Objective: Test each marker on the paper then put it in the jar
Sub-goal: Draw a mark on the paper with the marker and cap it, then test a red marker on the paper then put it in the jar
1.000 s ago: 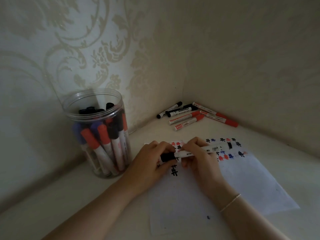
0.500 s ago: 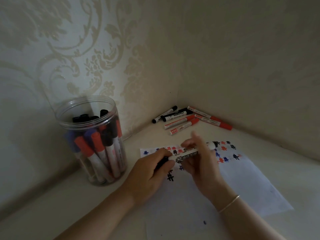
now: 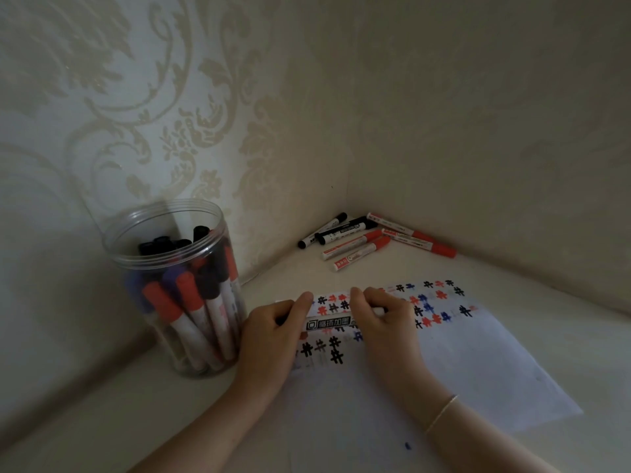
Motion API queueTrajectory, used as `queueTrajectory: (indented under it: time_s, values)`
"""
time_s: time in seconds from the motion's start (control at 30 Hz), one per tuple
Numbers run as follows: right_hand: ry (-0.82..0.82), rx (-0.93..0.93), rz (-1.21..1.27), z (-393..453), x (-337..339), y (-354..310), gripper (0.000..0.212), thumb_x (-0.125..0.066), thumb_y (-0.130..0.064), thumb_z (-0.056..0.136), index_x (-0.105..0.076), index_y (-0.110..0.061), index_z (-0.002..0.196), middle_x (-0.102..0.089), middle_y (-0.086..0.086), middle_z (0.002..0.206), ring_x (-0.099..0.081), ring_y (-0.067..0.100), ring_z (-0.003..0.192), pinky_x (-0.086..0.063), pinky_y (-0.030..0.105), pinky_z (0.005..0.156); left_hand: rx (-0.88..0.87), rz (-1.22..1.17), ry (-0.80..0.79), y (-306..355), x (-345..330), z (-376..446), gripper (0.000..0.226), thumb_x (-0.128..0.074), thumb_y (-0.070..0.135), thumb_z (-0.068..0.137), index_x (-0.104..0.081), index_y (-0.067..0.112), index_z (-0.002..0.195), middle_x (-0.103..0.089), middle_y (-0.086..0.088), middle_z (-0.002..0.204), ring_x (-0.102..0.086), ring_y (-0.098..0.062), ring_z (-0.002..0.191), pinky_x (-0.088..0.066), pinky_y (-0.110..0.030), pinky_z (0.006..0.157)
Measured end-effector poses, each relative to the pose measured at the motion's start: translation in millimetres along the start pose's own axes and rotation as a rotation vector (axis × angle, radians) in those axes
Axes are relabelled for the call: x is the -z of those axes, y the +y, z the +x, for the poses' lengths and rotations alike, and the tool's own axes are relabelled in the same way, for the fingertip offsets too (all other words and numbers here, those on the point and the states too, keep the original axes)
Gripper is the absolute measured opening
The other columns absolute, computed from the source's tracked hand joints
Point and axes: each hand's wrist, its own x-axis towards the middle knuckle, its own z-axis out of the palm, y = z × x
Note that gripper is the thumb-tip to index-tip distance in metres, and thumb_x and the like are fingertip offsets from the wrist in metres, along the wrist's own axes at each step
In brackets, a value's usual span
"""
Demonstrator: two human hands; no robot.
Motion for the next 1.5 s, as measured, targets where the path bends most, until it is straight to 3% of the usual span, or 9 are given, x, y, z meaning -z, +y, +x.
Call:
queueTrajectory:
  time_s: [0.13,0.37,0.7,0.9,1.07,1.17,1.23,1.33,1.5]
  values:
    - [-0.008,-0.046,0.013,-1.8,-1.0,-0.7,0.048,-0.052,-0.009,0.094,-0.028,-0.013,0.053,-0.022,-0.008,0.046,-0.02,0.006,0.045,-0.024,0.013,0.048,-0.001,0.034,0.014,-3.6,-1.3,1.7,0.039,-0.054,0.033,0.094,-0.071,0.013,0.066,-0.069,-0.001,0.061,-0.066,-0.011,0.057,-0.05,-0.027,0.056]
    - [-0.041,-0.09,0.004,-5.7,0.3,-3.5,0.049,-0.05,-0.018,0.096,-0.033,-0.012,0.05,-0.025,-0.009,0.042,-0.021,0.006,0.041,-0.024,0.014,0.045,0.018,0.015,0.025,-1.7,-1.1,0.6,0.04,-0.052,0.027,0.094,-0.068,0.014,0.061,-0.067,0.0,0.056,-0.063,-0.009,0.052,-0.042,-0.014,0.048]
    - [-0.031,-0.111,-0.027,-4.3,-3.2,-7.5,0.05,-0.052,-0.025,0.096,-0.035,-0.012,0.051,-0.025,-0.006,0.042,-0.021,0.008,0.04,-0.025,0.019,0.045,-0.036,0.034,0.034,1.0,-0.4,-0.4,0.037,-0.052,0.028,0.094,-0.064,0.007,0.067,-0.063,-0.003,0.059,-0.059,-0.011,0.053,-0.044,-0.021,0.052]
    - [0.026,-0.261,0.192,8.9,13.3,-16.5,0.043,-0.048,-0.033,0.096,-0.043,-0.007,0.061,-0.028,0.002,0.048,-0.022,0.015,0.045,-0.021,0.025,0.043,-0.348,0.024,-0.086,54.8,13.7,-12.4,0.014,-0.059,0.024,0.093,-0.046,0.023,0.096,-0.057,0.01,0.074,-0.06,0.003,0.064,-0.045,-0.01,0.056]
    - [-0.313,-0.154,0.267,38.7,-1.6,-75.4,0.054,-0.042,-0.046,0.093,-0.059,0.003,0.075,-0.033,0.001,0.042,-0.026,0.014,0.036,-0.025,0.025,0.038,-0.806,0.168,0.308,123.5,72.0,-1.1,0.026,-0.065,0.025,0.089,-0.046,0.018,0.106,-0.061,0.017,0.085,-0.065,-0.006,0.072,-0.052,-0.017,0.052]
    - [-0.366,-0.043,-0.149,73.8,-13.5,-80.6,0.023,-0.051,-0.028,0.096,-0.057,-0.008,0.087,-0.054,0.003,0.055,-0.051,0.018,0.044,-0.046,0.032,0.046,-0.853,0.233,0.533,152.6,123.8,9.5,0.023,-0.057,0.02,0.095,-0.045,0.022,0.115,-0.056,0.019,0.093,-0.063,-0.001,0.086,-0.055,-0.022,0.062]
    - [-0.421,0.108,-0.716,93.8,-16.8,-56.8,0.012,-0.049,-0.021,0.095,-0.051,-0.018,0.106,-0.063,0.004,0.091,-0.063,0.021,0.074,-0.055,0.036,0.064,-0.774,0.341,0.551,159.8,153.5,21.0,0.023,-0.053,0.02,0.096,-0.049,0.023,0.118,-0.054,0.02,0.092,-0.062,-0.001,0.085,-0.058,-0.032,0.07]
    - [-0.545,0.225,-1.397,107.0,-19.6,-5.7,0.054,-0.042,-0.017,0.096,-0.021,-0.019,0.146,-0.034,0.011,0.143,-0.049,0.028,0.12,-0.049,0.037,0.091,-0.621,0.568,0.387,157.9,175.5,38.5,0.025,-0.051,0.019,0.095,-0.049,0.028,0.118,-0.055,0.017,0.092,-0.064,-0.009,0.079,-0.056,-0.043,0.075]
    - [-0.587,0.17,-1.639,106.0,-37.1,20.8,0.053,-0.042,-0.013,0.097,-0.023,-0.02,0.146,-0.029,0.01,0.147,-0.034,0.038,0.135,-0.043,0.043,0.101,-0.472,0.733,0.103,144.3,169.0,50.6,0.019,-0.051,0.021,0.095,-0.046,0.034,0.109,-0.06,0.006,0.091,-0.064,-0.018,0.066,-0.053,-0.046,0.069]
